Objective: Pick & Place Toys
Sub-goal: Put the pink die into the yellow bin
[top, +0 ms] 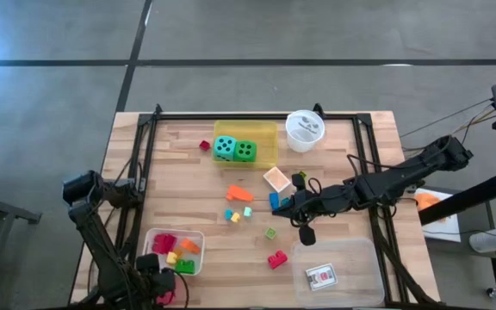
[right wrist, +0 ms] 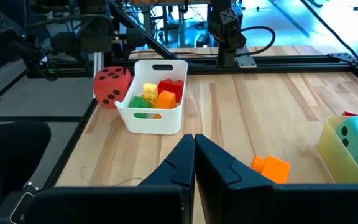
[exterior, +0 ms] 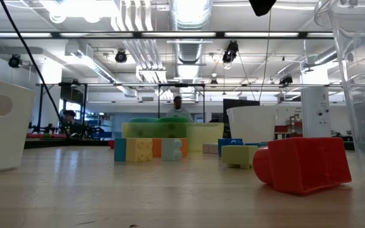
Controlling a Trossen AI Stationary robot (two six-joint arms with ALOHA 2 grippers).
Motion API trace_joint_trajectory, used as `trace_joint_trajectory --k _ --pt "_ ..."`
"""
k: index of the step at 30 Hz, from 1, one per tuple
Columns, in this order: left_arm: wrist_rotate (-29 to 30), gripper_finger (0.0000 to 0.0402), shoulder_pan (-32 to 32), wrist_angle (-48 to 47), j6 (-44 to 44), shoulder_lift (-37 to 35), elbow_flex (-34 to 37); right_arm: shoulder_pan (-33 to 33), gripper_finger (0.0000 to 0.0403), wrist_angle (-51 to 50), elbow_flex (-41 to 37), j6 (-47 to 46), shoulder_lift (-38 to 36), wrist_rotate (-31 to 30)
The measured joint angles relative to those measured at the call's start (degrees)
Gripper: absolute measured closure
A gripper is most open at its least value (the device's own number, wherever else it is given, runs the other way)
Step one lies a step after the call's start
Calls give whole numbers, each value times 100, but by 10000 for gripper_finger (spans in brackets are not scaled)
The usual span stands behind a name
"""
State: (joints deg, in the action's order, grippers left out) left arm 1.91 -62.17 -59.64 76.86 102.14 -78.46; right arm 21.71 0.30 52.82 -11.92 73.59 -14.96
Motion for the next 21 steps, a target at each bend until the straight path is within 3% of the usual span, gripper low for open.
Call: trace_joint_trajectory --k 6,21 --pt "245 57 -3 -95 105 -3 0 -4 394 -2 0 0 0 0" --pt "212 60 -29 -2 -146 -4 0 -2 394 -2 0 -2 -1 0"
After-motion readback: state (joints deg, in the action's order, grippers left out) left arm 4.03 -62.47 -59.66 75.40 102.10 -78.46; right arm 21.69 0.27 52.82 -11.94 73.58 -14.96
